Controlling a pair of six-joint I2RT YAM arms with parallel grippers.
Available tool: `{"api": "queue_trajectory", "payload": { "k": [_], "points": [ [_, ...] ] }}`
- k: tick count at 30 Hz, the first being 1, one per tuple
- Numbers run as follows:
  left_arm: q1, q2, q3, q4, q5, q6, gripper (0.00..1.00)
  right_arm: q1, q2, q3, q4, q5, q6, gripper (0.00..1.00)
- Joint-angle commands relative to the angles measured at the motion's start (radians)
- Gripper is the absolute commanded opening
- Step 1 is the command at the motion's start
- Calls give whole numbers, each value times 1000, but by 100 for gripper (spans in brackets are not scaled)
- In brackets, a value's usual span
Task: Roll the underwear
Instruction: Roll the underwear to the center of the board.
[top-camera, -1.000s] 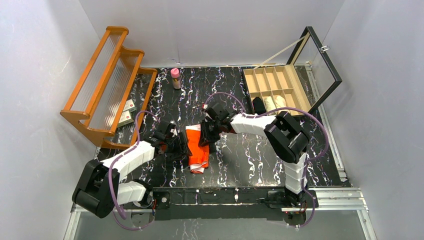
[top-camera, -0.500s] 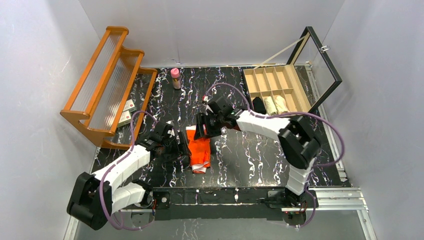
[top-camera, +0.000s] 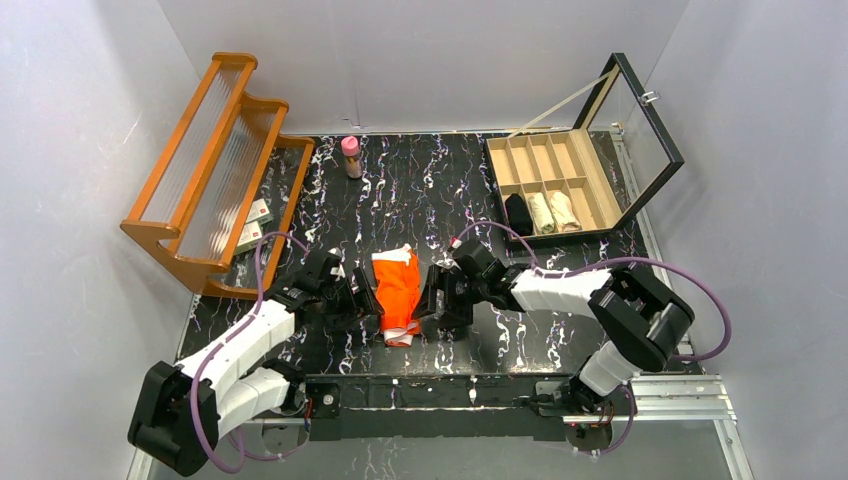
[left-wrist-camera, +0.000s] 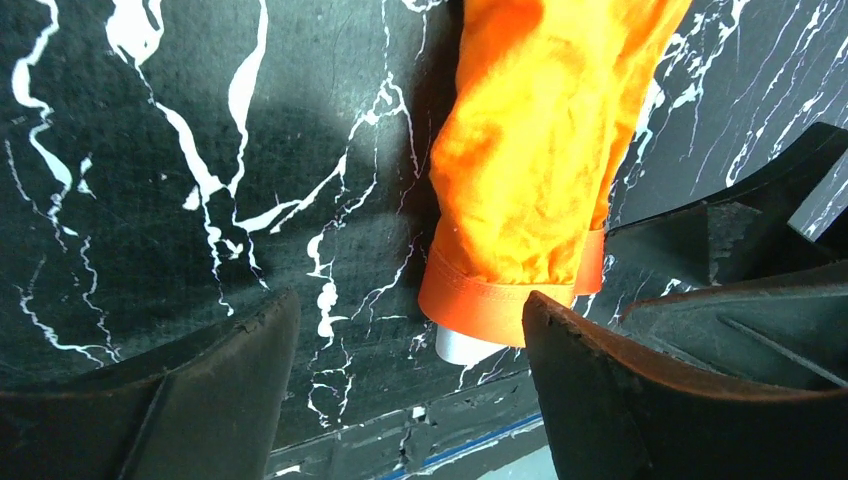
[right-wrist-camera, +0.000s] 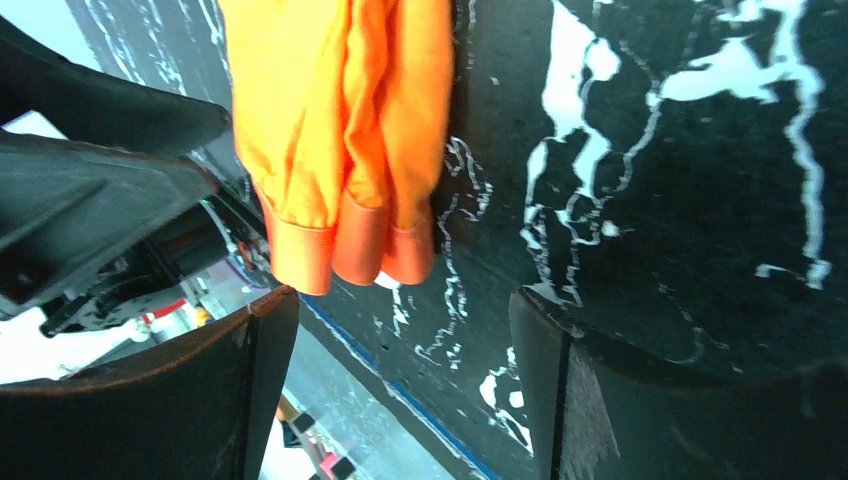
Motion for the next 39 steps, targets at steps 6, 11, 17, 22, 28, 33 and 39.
{"api": "queue_trajectory", "payload": {
  "k": [6,11,17,22,28,33,39],
  "points": [
    [4,31,-52,71,49,-51,81,28,81,-28,235,-17,169,87],
    [3,48,-86,115,57,-56,78,44,163,-32,292,-23,192,80],
    [1,57,-132,149,55,-51,70,76,199,-91,357,24,239,68],
    [-7,80,-145,152,65,-43,55,78,213,-102,360,22,232,66],
    [-39,73,-151,158,36,-56,45,82,232,-104,400,-9,216,71],
    [-80,66,-159,187,25,-89,45,105,259,-65,383,-13,196,69],
    [-94,21,-180,188,-10,-132,45,114,260,-79,391,33,212,52]
  ]
}}
